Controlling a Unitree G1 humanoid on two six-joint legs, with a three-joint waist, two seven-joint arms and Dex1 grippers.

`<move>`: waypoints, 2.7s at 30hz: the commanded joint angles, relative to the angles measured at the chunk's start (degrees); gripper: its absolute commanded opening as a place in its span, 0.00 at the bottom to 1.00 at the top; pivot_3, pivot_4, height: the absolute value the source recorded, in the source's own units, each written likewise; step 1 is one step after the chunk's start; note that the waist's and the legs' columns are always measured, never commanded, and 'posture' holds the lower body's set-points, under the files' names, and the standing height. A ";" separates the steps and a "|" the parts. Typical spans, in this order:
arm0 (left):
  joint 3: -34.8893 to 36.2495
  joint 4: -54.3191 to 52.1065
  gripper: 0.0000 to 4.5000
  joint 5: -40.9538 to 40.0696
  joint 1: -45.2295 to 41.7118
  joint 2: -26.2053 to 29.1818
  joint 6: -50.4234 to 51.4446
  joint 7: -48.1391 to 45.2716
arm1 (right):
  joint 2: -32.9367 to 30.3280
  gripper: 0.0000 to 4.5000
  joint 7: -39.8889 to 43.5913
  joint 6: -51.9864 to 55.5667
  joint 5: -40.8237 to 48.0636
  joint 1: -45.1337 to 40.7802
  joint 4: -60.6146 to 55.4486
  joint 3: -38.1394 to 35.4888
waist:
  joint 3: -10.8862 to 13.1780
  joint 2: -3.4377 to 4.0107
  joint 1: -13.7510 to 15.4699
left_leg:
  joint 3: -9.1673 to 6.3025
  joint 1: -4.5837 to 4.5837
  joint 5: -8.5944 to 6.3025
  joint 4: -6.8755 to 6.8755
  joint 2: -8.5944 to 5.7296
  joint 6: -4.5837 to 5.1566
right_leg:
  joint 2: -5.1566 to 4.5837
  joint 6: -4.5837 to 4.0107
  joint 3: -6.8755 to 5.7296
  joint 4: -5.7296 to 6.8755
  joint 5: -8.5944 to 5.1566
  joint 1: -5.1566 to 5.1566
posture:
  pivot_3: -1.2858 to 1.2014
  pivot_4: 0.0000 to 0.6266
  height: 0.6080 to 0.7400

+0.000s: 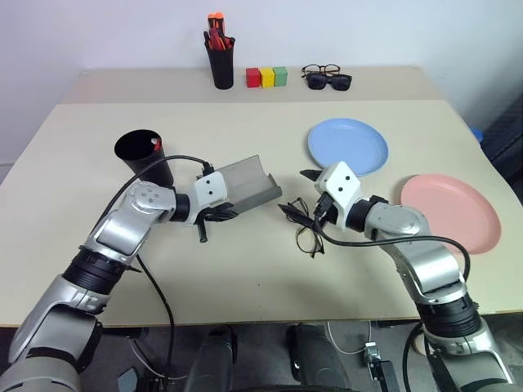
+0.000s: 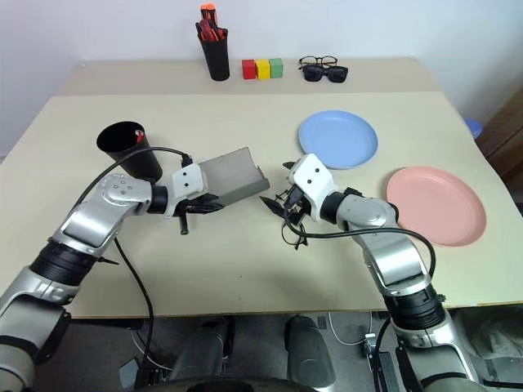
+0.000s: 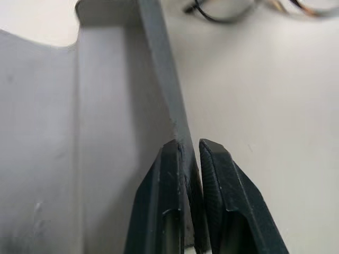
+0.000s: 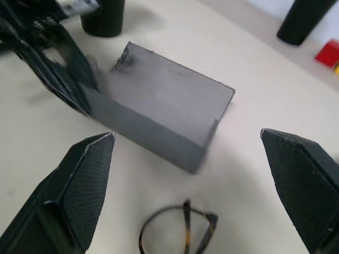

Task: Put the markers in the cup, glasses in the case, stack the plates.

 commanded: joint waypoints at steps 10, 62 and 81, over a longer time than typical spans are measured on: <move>5.69 -8.41 0.52 -3.23 7.22 7.45 -10.18 -13.05 | -2.10 1.00 -2.14 21.66 11.81 2.01 -4.90 -7.43 | 0.01 0.02 -0.05 | 0.02 0.00 -0.02 0.02 0.02 0.04 | 0.00 -0.01 0.00 -0.01 -0.01 0.00 | 0.52 0.24 1.00; 40.82 -33.80 1.00 -16.78 46.06 -0.55 10.11 17.91 | 4.37 0.01 29.75 -22.31 -8.46 -31.93 33.51 22.94 | 0.01 0.06 -0.13 | 0.10 0.04 -0.05 -0.03 0.12 0.07 | 0.03 -0.09 0.00 -0.04 -0.02 -0.04 | 0.52 0.24 1.00; 21.38 -2.43 0.47 -12.51 -5.28 -17.57 32.12 36.17 | -2.11 0.90 18.04 -8.69 -6.12 -13.40 4.85 6.28 | -0.04 -0.05 1.22 | 0.00 0.00 -0.07 0.13 -0.14 0.10 | -0.11 0.11 -0.03 -0.09 -0.02 0.10 | 0.52 0.24 1.00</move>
